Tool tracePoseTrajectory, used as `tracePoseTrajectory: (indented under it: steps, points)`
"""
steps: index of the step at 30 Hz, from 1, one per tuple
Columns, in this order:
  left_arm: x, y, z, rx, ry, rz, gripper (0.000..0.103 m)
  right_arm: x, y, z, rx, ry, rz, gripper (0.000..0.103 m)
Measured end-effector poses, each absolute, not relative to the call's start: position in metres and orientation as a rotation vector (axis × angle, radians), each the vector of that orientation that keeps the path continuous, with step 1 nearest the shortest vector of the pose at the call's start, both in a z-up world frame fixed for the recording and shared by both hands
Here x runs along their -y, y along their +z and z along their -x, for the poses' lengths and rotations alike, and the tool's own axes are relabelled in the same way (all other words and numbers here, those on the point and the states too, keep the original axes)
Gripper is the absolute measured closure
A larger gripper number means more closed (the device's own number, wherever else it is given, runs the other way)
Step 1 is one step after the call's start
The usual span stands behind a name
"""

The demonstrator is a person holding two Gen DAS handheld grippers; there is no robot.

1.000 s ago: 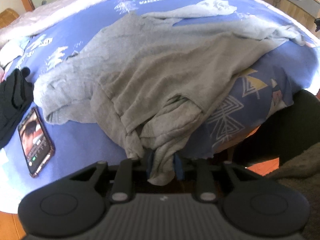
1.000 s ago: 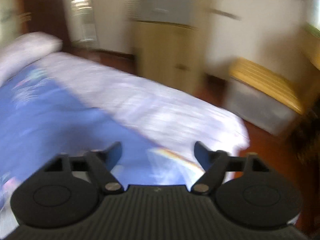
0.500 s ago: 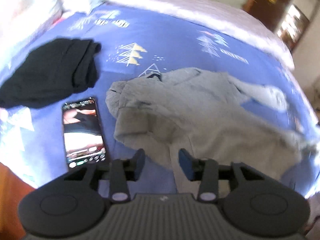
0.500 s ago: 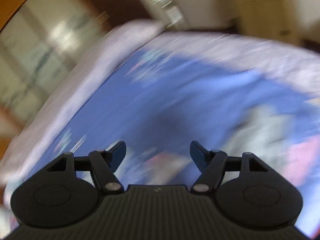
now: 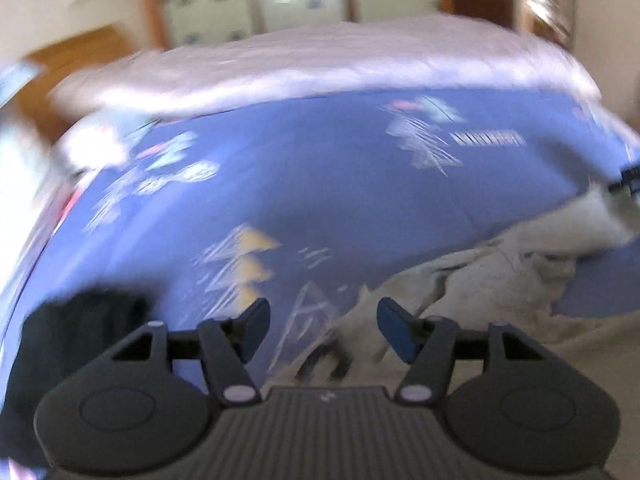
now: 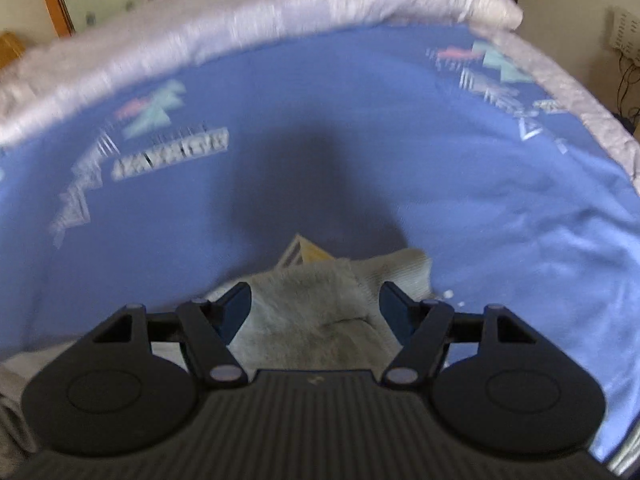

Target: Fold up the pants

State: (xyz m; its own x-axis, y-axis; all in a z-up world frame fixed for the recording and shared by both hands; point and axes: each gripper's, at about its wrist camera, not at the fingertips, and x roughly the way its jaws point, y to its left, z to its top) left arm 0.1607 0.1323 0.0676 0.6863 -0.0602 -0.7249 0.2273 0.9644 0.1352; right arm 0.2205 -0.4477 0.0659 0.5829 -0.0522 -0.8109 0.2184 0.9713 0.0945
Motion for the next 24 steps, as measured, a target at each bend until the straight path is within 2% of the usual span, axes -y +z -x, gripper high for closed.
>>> tracePoseTrajectory:
  steps: [1,2,3,4,5,6,7,8,14,17,19,20,21,24]
  points:
    - [-0.122,0.057,-0.172,-0.82,-0.206,-0.243,0.042,0.444,0.06,-0.217,-0.957,-0.164,-0.16,0.036]
    - [-0.112,0.043,-0.184,-0.849,-0.253,-0.26,0.042,0.442,0.051,-0.219,-0.973,-0.182,-0.105,0.062]
    - [-0.103,0.03,-0.192,-0.875,-0.282,-0.279,0.042,0.439,0.046,-0.218,-0.947,-0.197,-0.039,0.072]
    - [-0.094,0.017,-0.198,-0.898,-0.296,-0.309,0.043,0.435,0.045,-0.215,-0.921,-0.192,-0.011,0.077]
    - [-0.087,0.004,-0.203,-0.924,-0.301,-0.334,0.056,0.437,0.046,-0.215,-0.908,-0.2,0.0,0.087]
    - [-0.081,-0.007,-0.208,-0.957,-0.304,-0.347,0.086,0.439,0.049,-0.217,-0.893,-0.203,-0.009,0.092]
    - [-0.077,-0.013,-0.212,-0.972,-0.308,-0.335,0.09,0.442,0.055,-0.219,-0.862,-0.215,-0.013,0.092]
    - [-0.074,-0.011,-0.213,-0.948,-0.301,-0.323,0.096,0.445,0.061,-0.223,-0.827,-0.235,-0.009,0.093]
    - [-0.028,0.024,-0.242,-0.799,-0.336,-0.285,0.096,0.486,0.113,-0.27,-0.649,-0.387,-0.09,0.093]
    - [0.011,0.03,-0.27,-0.732,-0.319,-0.319,0.096,0.51,0.123,-0.286,-0.639,-0.481,-0.129,0.091]
    - [0.035,0.017,-0.292,-0.755,-0.307,-0.336,0.091,0.533,0.113,-0.297,-0.706,-0.532,-0.187,0.075]
    - [0.047,0.006,-0.301,-0.782,-0.304,-0.364,0.091,0.542,0.105,-0.3,-0.745,-0.551,-0.217,0.05]
    - [0.055,-0.005,-0.306,-0.811,-0.299,-0.392,0.091,0.55,0.1,-0.297,-0.75,-0.569,-0.244,0.043]
    - [0.056,-0.019,-0.305,-0.846,-0.292,-0.403,0.09,0.574,0.091,-0.266,-0.651,-0.541,-0.402,0.043]
